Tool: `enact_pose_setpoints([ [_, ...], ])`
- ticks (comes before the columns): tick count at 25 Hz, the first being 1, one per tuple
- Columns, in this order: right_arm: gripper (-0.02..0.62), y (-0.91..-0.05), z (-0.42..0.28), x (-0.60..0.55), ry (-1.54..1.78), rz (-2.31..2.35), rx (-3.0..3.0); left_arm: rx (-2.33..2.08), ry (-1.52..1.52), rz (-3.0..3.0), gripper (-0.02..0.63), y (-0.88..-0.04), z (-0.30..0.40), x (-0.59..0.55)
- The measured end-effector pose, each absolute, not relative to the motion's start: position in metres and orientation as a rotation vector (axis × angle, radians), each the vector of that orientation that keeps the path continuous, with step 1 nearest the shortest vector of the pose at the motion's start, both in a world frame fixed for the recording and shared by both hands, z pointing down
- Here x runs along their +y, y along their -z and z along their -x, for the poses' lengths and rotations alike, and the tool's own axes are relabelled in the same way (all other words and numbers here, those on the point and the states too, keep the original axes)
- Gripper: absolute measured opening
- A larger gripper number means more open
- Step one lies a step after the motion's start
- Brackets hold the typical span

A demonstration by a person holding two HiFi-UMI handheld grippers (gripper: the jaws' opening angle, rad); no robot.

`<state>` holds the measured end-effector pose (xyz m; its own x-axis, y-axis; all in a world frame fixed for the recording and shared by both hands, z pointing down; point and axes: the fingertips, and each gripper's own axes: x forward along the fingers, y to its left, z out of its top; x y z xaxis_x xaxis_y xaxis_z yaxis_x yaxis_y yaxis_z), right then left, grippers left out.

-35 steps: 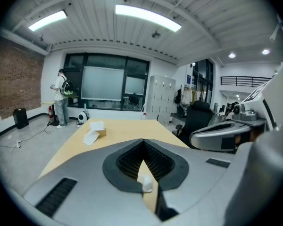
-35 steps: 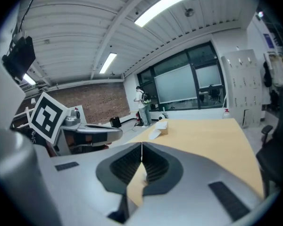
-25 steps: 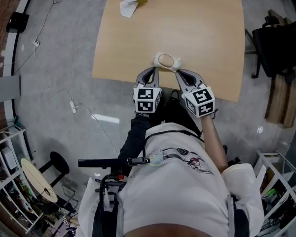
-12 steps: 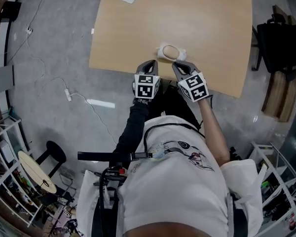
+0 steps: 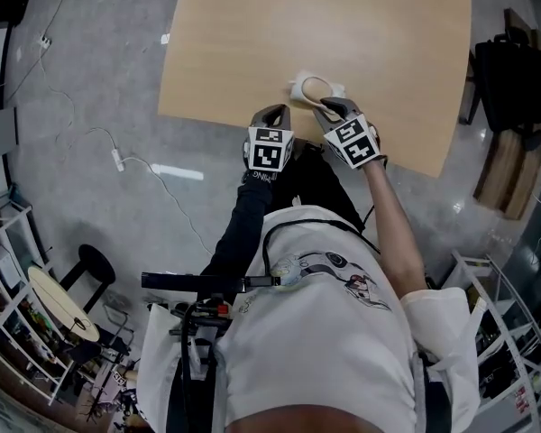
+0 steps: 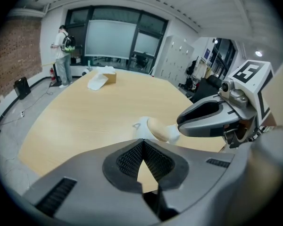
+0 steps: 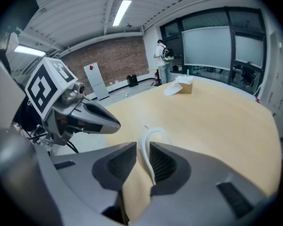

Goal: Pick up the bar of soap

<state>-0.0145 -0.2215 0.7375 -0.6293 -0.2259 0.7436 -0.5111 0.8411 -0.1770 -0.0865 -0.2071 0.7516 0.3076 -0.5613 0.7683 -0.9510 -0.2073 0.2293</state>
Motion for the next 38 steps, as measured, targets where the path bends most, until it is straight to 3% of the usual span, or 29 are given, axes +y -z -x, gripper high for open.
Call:
enact_pose_setpoints([
  [10,0.242,-0.781,0.008,-0.24,-0.239,-0.358,-2.111,-1.345,-0.692,-1.822,0.001,-0.763,0.088,-0.191],
  [29,0.253,-0.822,0.02,-0.251,-0.097,-0.138,-1.973,-1.374,-0.677,-1.778,0.0,-0.776,0.114,-0.174],
  [38,0.253,-0.769,0.022,-0.259,-0.086,-0.297,-2.089,-1.405,-0.646,-1.835,0.0,-0.745,0.115,-0.184],
])
